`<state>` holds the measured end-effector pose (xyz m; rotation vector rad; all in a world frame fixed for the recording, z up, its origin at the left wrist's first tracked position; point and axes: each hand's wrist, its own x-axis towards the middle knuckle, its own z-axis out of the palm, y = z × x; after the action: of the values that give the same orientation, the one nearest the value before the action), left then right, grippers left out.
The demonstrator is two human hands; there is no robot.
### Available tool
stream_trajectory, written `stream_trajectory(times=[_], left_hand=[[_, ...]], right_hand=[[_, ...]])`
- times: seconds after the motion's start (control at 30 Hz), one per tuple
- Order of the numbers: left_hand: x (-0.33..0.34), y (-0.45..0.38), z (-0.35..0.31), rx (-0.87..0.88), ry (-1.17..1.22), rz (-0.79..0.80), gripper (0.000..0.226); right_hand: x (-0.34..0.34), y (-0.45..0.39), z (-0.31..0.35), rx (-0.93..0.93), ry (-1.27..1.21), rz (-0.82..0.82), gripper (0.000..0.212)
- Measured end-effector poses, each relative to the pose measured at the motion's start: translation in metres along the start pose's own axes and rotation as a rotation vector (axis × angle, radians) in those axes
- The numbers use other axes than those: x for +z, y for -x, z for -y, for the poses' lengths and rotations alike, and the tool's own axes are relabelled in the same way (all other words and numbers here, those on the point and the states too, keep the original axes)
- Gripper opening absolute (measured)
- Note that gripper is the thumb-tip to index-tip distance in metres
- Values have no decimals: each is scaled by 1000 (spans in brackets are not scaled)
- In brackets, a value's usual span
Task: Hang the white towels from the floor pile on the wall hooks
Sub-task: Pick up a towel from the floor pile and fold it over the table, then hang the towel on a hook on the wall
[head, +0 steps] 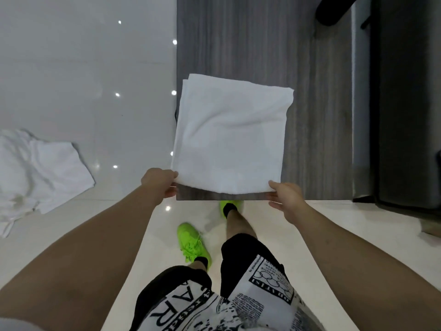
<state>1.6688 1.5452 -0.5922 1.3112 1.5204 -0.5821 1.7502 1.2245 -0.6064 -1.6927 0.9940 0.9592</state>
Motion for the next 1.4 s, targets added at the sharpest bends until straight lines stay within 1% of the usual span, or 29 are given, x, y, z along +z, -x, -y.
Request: stream_trajectory(times=[0.07, 0.13, 0.23, 0.33, 0.5, 0.63, 0.7, 0.77, 0.83, 0.9, 1.03, 1.1, 1.17, 1.2, 1.3, 1.4], left_hand=[[-13, 16, -8, 54, 73, -20, 18], [-33, 37, -20, 128, 138, -17, 15], [-68, 72, -44, 254, 222, -9, 12], [-108, 114, -70, 344, 292, -13, 7], [-182, 187, -111, 526, 425, -42, 5], [-243, 236, -132, 628, 573, -111, 17], [-274, 256, -138, 667, 644, -154, 25], [-303, 274, -140, 724, 709, -215, 26], [-331, 292, -136, 792, 712, -343, 31], [-355, 308, -127, 828, 619, -532, 35], [-396, 340, -101, 831, 457, -935, 26], [-416, 350, -83, 785, 435, -1109, 24], [-437, 359, -57, 707, 431, -1229, 24], [-448, 363, -42, 666, 434, -1271, 24], [-476, 374, 10, 560, 434, -1401, 19], [-505, 391, 68, 459, 380, -1545, 16]], right_hand=[[2, 20, 9, -45, -74, -57, 13], [1, 48, 23, -115, -169, -81, 10], [-3, 98, 51, -216, -292, -93, 7], [-4, 152, 87, -327, -392, -78, 7], [4, 238, 156, -532, -404, -4, 11], [37, 295, 218, -673, -430, 79, 17], [58, 319, 248, -769, -388, 126, 19], [82, 343, 278, -884, -303, 171, 25], [110, 368, 304, -1024, -186, 194, 30], [138, 396, 321, -1177, -30, 200, 35], [191, 450, 335, -1488, 296, 211, 36], [221, 472, 337, -1662, 418, 194, 27], [253, 494, 334, -1826, 534, 182, 18], [271, 504, 330, -1885, 575, 186, 18], [323, 540, 302, -2007, 609, 226, 21], [367, 584, 253, -2122, 615, 286, 15]])
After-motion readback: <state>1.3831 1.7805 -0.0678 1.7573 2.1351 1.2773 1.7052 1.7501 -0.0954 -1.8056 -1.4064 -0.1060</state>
